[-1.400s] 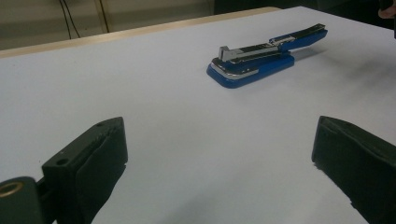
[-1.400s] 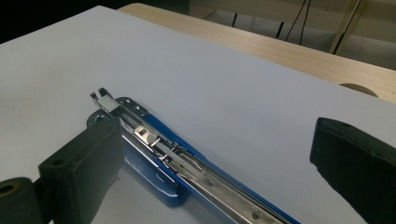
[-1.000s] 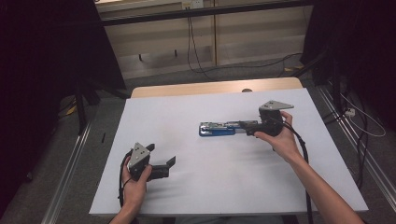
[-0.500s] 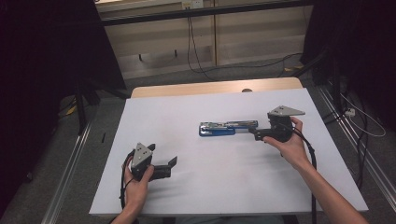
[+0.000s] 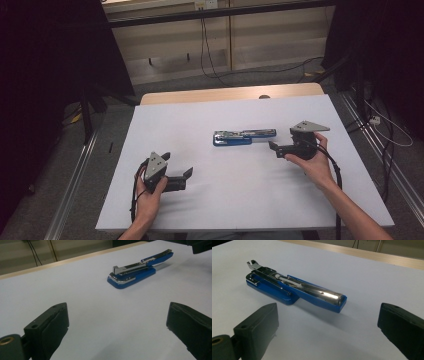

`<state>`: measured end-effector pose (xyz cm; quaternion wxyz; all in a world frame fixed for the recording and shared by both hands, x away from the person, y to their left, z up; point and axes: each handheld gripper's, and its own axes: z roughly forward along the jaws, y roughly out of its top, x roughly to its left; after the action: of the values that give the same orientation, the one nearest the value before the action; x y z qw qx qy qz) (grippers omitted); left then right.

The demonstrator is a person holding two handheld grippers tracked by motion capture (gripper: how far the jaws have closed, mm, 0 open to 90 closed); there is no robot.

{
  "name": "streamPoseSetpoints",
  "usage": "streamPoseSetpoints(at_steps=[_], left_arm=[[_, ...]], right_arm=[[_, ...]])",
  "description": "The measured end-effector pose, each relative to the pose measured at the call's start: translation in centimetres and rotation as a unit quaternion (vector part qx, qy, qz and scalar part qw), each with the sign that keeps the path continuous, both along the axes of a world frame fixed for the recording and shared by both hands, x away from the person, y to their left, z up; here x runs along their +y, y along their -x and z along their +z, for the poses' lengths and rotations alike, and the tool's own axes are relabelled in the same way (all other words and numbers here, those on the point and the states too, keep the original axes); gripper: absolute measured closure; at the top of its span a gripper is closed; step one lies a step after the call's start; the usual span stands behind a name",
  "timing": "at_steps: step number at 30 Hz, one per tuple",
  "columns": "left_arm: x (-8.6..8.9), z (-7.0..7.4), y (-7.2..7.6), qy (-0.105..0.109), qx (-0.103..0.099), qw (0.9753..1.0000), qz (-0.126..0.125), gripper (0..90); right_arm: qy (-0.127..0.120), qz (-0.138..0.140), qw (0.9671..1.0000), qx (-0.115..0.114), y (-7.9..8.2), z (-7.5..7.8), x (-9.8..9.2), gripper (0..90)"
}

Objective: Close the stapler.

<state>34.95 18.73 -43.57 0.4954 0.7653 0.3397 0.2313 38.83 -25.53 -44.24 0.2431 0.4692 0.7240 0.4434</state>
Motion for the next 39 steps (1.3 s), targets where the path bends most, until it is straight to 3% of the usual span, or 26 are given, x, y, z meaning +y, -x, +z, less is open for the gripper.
streamPoseSetpoints(at_steps=[6, 11, 12, 14, 18, 22, 33, 37, 39], left_arm=[[-1.0, 0.4, -1.0, 0.005, 0.001, 1.0000, 0.004, 7.3], [-2.4, 0.9, -1.9, 0.004, -0.010, 0.9999, 0.001, 7.0], [-2.5, 1.0, -2.1, 0.004, -0.008, 1.0000, -0.002, 6.7], [-3.0, 0.9, -2.6, 0.013, 0.013, 0.9998, 0.003, 4.4], [-4.1, 0.7, -3.4, 0.002, 0.002, 0.9999, -0.014, 5.4], [-4.8, 1.1, -3.9, 0.017, 0.010, 0.9997, -0.017, 5.7], [-6.4, 1.6, -4.9, 0.018, -0.028, 0.9982, -0.051, 3.7], [-7.1, 1.6, -5.6, 0.001, -0.034, 0.9984, -0.045, 3.2], [-7.4, 1.5, -6.0, 0.000, -0.031, 0.9980, -0.055, 3.3]], right_arm=[[0.007, 0.000, 1.0000, -0.001, 0.4, -0.3, 0.0, 7.0], [0.005, 0.007, 1.0000, -0.001, 0.3, -0.3, 0.3, 9.2], [0.003, 0.007, 1.0000, -0.004, 0.3, -0.3, 0.4, 9.8], [0.000, 0.011, 0.9999, -0.007, 0.3, -0.2, 0.5, 13.8], [-0.002, 0.014, 0.9999, -0.008, 0.2, -0.2, 0.5, 15.3], [-0.003, 0.017, 0.9998, -0.002, 0.2, -0.2, 0.5, 18.6], [-0.003, 0.035, 0.9994, 0.003, 0.1, -0.3, 0.6, 30.4], [-0.004, 0.032, 0.9995, 0.002, 0.2, -0.3, 0.6, 36.5], [-0.001, 0.035, 0.9994, 0.001, 0.2, -0.2, 0.6, 41.1]])
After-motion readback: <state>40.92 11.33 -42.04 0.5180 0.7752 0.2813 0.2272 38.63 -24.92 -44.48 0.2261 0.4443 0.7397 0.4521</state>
